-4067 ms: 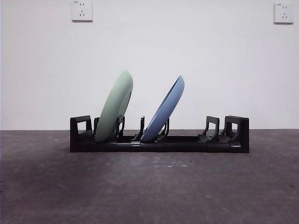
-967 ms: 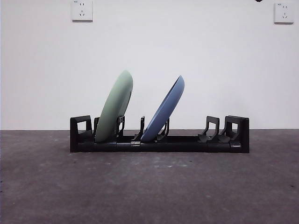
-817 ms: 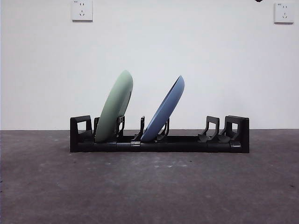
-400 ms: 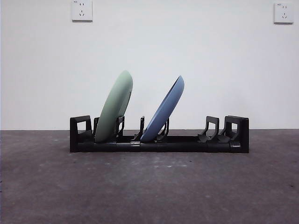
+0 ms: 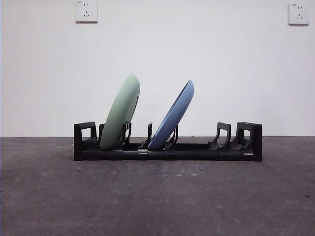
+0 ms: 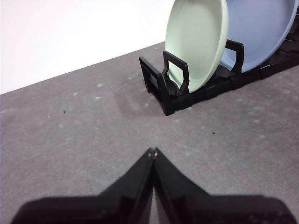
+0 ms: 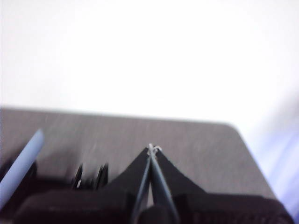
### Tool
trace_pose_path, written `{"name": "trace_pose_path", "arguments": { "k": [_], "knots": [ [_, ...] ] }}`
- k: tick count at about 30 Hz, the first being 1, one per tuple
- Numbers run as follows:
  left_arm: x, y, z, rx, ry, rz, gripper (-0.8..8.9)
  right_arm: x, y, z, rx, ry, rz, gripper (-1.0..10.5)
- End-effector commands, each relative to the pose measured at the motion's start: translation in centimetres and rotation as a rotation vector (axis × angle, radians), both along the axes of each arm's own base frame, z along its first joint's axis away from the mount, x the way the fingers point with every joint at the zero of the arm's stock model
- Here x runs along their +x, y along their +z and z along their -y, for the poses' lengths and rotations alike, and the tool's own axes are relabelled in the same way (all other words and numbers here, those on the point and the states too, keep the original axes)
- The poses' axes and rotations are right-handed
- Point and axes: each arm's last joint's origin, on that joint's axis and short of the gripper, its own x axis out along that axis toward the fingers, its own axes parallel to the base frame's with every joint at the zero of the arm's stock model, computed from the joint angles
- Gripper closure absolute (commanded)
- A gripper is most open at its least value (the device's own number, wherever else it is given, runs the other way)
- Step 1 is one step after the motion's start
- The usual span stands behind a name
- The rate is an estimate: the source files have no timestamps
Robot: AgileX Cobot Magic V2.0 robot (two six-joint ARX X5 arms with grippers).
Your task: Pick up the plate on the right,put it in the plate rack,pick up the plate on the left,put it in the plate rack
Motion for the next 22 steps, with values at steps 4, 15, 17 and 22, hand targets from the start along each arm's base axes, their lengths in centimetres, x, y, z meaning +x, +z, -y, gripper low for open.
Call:
{"name": "trace_pose_path", "arguments": {
  "k": [4, 15, 17, 22],
  "knots": [
    [0.1, -0.3, 0.0, -0.006, 0.006, -0.004, 8.17, -0.7, -5.6, 0.1, 0.0, -0.002, 0.121, 9.5],
    [0.1, -0.3, 0.0, -0.006, 0.006, -0.003, 8.17, -0.9, -17.7, 0.2, 0.014, -0.019, 0.109, 9.5],
    [0.1, -0.3, 0.0, -0.006, 0.006, -0.003, 8.17, -1.0, -19.7, 0.2, 0.026, -0.02, 0.086, 9.5],
    [0.1, -0.3, 0.0, -0.006, 0.006, -0.003, 8.17, -1.1, -23.5, 0.2, 0.065, -0.023, 0.051, 9.5]
  ]
}}
